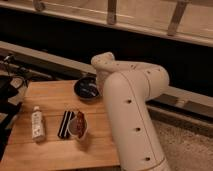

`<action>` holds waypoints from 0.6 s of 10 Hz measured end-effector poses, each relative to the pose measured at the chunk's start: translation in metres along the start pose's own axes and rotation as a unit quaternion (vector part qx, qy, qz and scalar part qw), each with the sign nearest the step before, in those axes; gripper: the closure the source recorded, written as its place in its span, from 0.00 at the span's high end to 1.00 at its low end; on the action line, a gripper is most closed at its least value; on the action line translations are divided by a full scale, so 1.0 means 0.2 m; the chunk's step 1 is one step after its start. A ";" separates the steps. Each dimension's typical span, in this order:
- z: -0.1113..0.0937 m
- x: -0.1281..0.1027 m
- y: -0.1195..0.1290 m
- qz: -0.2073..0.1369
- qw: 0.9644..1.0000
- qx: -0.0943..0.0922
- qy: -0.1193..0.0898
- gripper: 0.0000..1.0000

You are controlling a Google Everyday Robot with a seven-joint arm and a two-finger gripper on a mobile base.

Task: Push the ceramic bowl across the table

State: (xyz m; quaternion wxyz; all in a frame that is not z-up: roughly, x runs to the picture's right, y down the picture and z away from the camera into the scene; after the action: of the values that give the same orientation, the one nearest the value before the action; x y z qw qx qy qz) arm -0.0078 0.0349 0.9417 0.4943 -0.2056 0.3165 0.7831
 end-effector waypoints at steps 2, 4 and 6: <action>0.00 0.01 0.00 0.001 1.000 0.002 0.003 0.05; 0.02 0.07 0.04 -0.004 1.000 0.007 0.010 0.05; 0.01 0.07 0.05 -0.001 1.000 0.005 0.010 0.05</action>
State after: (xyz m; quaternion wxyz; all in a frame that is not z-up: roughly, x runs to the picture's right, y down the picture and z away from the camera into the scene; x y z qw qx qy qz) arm -0.0231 0.0424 0.9380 0.4927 -0.2112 0.3257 0.7789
